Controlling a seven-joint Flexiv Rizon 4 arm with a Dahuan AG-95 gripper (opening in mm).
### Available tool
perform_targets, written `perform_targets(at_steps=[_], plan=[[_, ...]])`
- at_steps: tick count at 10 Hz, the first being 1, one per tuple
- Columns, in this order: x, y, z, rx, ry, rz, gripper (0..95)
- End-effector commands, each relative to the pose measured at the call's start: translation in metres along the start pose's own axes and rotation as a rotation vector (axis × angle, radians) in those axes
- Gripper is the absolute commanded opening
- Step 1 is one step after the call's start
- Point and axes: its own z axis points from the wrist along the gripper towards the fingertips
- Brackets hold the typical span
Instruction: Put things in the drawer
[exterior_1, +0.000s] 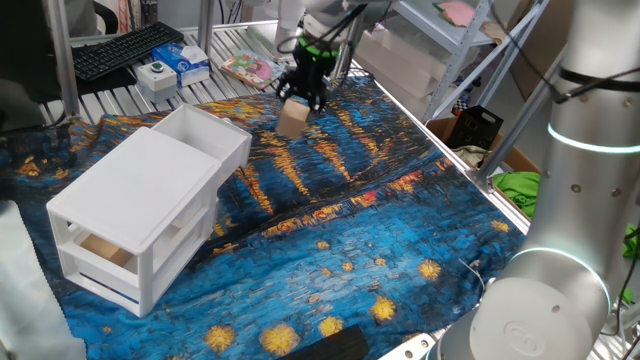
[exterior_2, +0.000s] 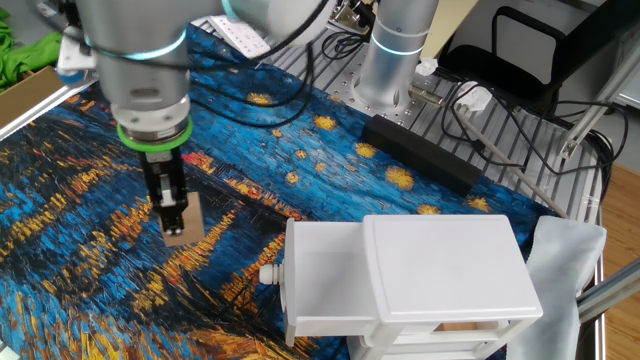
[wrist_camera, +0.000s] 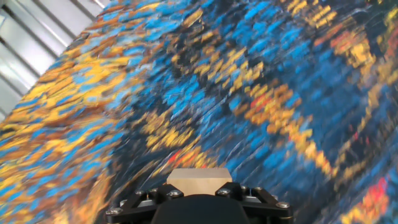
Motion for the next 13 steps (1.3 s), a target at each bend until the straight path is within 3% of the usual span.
perform_targets(at_steps=[1, 2, 8, 11, 13], plan=[[0.015, 0.008, -0.016, 0.006, -0.001, 0.028, 0.0], [0.028, 0.015, -0.029, 0.007, 0.001, 0.037, 0.0], [0.080, 0.038, -0.076, 0.000, 0.039, 0.068, 0.0], [0.102, 0.040, -0.086, 0.003, 0.037, 0.084, 0.0], [0.105, 0.038, -0.084, 0.010, 0.028, 0.072, 0.0]])
